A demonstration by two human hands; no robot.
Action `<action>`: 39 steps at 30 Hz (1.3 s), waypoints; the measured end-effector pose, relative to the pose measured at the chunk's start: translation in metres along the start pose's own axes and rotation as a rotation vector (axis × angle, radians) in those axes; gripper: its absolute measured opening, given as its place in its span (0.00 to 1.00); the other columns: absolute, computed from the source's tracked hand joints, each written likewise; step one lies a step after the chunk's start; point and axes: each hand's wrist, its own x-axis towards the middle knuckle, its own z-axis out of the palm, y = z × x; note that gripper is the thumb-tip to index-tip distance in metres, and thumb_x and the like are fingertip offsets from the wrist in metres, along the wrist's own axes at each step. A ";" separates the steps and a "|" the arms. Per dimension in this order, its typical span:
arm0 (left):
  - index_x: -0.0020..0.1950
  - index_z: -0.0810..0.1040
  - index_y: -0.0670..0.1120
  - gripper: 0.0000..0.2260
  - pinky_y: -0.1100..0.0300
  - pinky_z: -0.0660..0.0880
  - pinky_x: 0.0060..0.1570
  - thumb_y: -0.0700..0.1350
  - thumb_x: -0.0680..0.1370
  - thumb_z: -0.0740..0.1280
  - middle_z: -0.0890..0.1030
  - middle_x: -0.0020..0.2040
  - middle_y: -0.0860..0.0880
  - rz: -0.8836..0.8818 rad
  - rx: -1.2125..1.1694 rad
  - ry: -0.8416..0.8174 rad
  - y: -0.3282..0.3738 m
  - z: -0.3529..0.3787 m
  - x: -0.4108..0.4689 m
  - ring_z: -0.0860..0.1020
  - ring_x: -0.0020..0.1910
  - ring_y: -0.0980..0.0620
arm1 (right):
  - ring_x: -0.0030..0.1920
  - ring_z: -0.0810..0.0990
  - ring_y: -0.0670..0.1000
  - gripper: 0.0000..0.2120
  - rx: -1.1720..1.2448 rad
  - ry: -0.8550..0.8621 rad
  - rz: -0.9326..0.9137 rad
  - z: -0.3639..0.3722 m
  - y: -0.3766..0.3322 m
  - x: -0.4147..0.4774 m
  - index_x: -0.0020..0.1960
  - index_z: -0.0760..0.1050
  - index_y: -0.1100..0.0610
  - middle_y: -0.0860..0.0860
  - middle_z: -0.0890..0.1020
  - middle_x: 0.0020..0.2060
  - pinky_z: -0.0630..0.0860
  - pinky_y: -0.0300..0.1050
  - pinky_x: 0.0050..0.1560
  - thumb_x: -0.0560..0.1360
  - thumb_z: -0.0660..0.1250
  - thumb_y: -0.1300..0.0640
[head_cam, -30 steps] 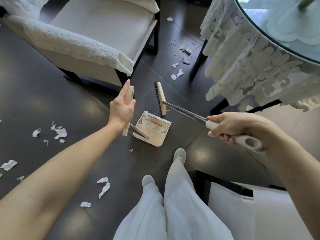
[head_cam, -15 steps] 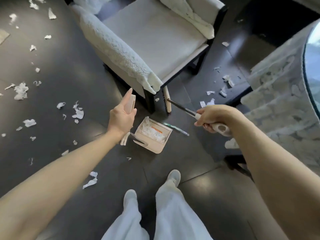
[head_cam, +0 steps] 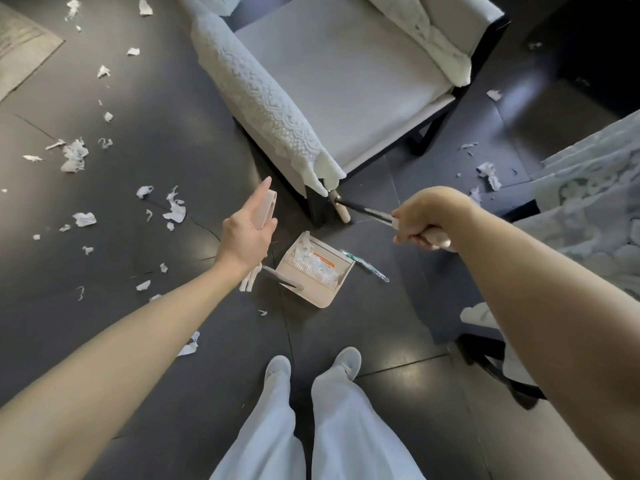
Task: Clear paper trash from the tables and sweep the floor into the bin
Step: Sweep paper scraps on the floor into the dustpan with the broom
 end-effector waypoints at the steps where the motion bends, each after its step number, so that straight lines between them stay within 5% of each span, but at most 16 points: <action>1: 0.69 0.63 0.71 0.29 0.43 0.78 0.52 0.42 0.77 0.65 0.72 0.61 0.65 0.004 -0.001 -0.004 0.000 -0.001 -0.001 0.79 0.51 0.33 | 0.28 0.65 0.50 0.19 0.078 -0.046 0.059 0.001 0.002 -0.003 0.70 0.68 0.59 0.54 0.69 0.29 0.64 0.33 0.20 0.80 0.60 0.64; 5: 0.70 0.61 0.70 0.29 0.41 0.77 0.53 0.42 0.77 0.65 0.77 0.63 0.57 0.016 -0.007 -0.024 -0.005 -0.005 -0.007 0.79 0.51 0.35 | 0.28 0.64 0.47 0.21 0.224 -0.152 0.233 0.028 0.014 -0.021 0.73 0.63 0.56 0.52 0.66 0.28 0.64 0.32 0.19 0.81 0.60 0.61; 8: 0.71 0.62 0.68 0.29 0.42 0.78 0.52 0.42 0.77 0.65 0.80 0.61 0.50 0.056 0.006 -0.062 -0.011 -0.010 -0.011 0.80 0.50 0.35 | 0.26 0.66 0.47 0.25 0.239 -0.094 0.193 0.052 0.021 -0.048 0.76 0.60 0.53 0.52 0.68 0.27 0.63 0.34 0.20 0.81 0.60 0.63; 13: 0.71 0.61 0.69 0.29 0.43 0.78 0.53 0.42 0.78 0.65 0.77 0.64 0.54 0.118 0.022 -0.137 -0.016 -0.022 -0.015 0.80 0.51 0.36 | 0.13 0.65 0.45 0.23 0.387 0.036 0.159 0.046 0.021 -0.083 0.71 0.66 0.50 0.54 0.68 0.29 0.63 0.31 0.17 0.80 0.61 0.67; 17: 0.72 0.62 0.66 0.29 0.42 0.78 0.53 0.42 0.78 0.65 0.73 0.66 0.58 0.147 0.017 -0.159 -0.020 -0.029 -0.019 0.79 0.54 0.37 | 0.14 0.66 0.47 0.21 0.266 0.114 0.144 0.043 0.013 -0.091 0.71 0.65 0.55 0.55 0.68 0.30 0.63 0.30 0.18 0.80 0.60 0.66; 20: 0.72 0.62 0.66 0.29 0.41 0.77 0.53 0.42 0.78 0.65 0.71 0.63 0.62 0.151 0.019 -0.164 -0.022 -0.033 -0.022 0.79 0.53 0.36 | 0.25 0.69 0.52 0.18 0.112 0.150 0.149 0.046 0.007 -0.076 0.69 0.67 0.62 0.56 0.70 0.31 0.64 0.30 0.19 0.80 0.61 0.64; 25: 0.70 0.63 0.68 0.29 0.46 0.78 0.53 0.42 0.77 0.66 0.72 0.58 0.65 0.135 0.046 -0.133 -0.036 -0.045 -0.025 0.81 0.48 0.37 | 0.41 0.80 0.57 0.14 -0.301 0.219 0.151 0.068 -0.005 -0.038 0.59 0.77 0.64 0.57 0.82 0.45 0.78 0.46 0.44 0.74 0.65 0.64; 30: 0.71 0.64 0.67 0.28 0.47 0.77 0.54 0.42 0.77 0.66 0.75 0.60 0.62 0.092 0.027 -0.120 -0.047 -0.046 -0.028 0.80 0.48 0.37 | 0.32 0.77 0.52 0.19 -0.425 0.098 0.108 0.108 -0.004 -0.034 0.63 0.76 0.61 0.53 0.81 0.38 0.72 0.39 0.30 0.73 0.67 0.62; 34: 0.71 0.63 0.68 0.29 0.45 0.77 0.56 0.42 0.78 0.65 0.78 0.63 0.55 0.125 0.007 -0.175 -0.040 -0.038 -0.026 0.79 0.52 0.36 | 0.30 0.74 0.50 0.23 -0.221 0.122 0.064 0.122 0.010 -0.063 0.70 0.69 0.56 0.49 0.76 0.27 0.72 0.42 0.34 0.76 0.67 0.57; 36: 0.72 0.62 0.67 0.29 0.44 0.77 0.56 0.41 0.78 0.64 0.78 0.63 0.53 0.155 0.003 -0.203 -0.035 -0.035 -0.023 0.79 0.52 0.35 | 0.24 0.71 0.49 0.24 0.054 0.072 0.098 0.118 0.029 -0.076 0.72 0.66 0.52 0.48 0.73 0.19 0.70 0.39 0.29 0.77 0.66 0.58; 39: 0.72 0.62 0.67 0.29 0.45 0.77 0.56 0.42 0.77 0.64 0.79 0.63 0.51 0.191 0.007 -0.238 -0.031 -0.031 -0.018 0.80 0.52 0.36 | 0.19 0.65 0.47 0.27 0.501 0.016 0.200 0.122 0.050 -0.095 0.73 0.64 0.46 0.52 0.69 0.21 0.65 0.36 0.20 0.78 0.65 0.64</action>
